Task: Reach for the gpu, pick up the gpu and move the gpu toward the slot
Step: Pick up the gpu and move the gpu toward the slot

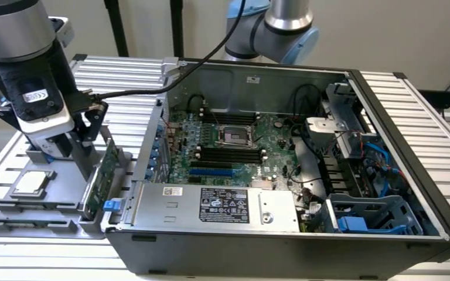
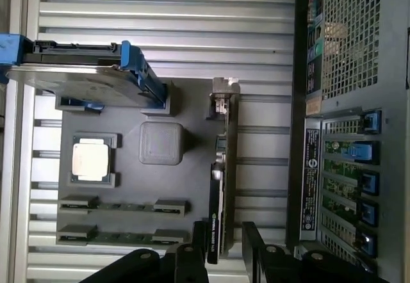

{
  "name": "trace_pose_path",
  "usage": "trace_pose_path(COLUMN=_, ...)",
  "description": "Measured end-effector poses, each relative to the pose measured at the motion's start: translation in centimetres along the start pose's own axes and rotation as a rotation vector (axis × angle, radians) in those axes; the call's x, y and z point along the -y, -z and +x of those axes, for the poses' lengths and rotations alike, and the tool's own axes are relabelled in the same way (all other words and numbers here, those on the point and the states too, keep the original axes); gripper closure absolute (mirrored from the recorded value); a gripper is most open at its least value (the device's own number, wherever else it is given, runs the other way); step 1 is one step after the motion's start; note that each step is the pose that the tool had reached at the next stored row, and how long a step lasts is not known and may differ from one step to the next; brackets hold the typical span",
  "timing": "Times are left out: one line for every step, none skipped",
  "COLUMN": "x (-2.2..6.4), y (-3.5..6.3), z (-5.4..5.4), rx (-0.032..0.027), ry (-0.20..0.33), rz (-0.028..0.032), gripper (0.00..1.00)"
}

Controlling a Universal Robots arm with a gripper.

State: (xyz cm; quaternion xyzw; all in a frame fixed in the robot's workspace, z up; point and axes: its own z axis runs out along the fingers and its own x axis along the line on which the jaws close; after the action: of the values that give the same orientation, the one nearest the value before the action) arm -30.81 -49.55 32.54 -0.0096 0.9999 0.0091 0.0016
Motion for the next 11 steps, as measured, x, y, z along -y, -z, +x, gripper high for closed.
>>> trace_pose_path(x=0.01, y=-0.18, z=0.0, rx=0.0001, ry=0.000, rz=0.0005, gripper=0.64)
trace_pose_path(x=0.01, y=-0.37, z=0.0, rx=0.0008, ry=0.000, rz=0.0012, gripper=0.64)
trace_pose_path(x=0.01, y=-0.54, z=0.0, rx=0.0015, ry=0.000, rz=0.0020, gripper=0.64)
trace_pose_path(x=0.01, y=-0.72, z=0.0, rx=0.0028, ry=0.000, rz=0.0026, gripper=0.64)
trace_pose_path(x=0.02, y=-0.91, z=0.0, rx=0.0045, ry=0.000, rz=0.0030, gripper=0.64)
trace_pose_path(x=0.02, y=-1.08, z=0.0, rx=0.0065, ry=0.000, rz=0.0036, gripper=0.64)
trace_pose_path(x=0.02, y=-1.27, z=0.0, rx=0.0083, ry=0.001, rz=0.0038, gripper=0.64)
trace_pose_path(x=0.03, y=-1.44, z=0.0, rx=0.0095, ry=0.001, rz=0.0039, gripper=0.64)
trace_pose_path(x=0.03, y=-1.61, z=0.0, rx=0.0103, ry=0.001, rz=0.0040, gripper=0.64)
trace_pose_path(x=0.03, y=-1.80, z=0.0, rx=0.0111, ry=0.001, rz=0.0040, gripper=0.64)
trace_pose_path(x=0.04, y=-1.99, z=0.0, rx=0.0120, ry=0.001, rz=0.0040, gripper=0.64)
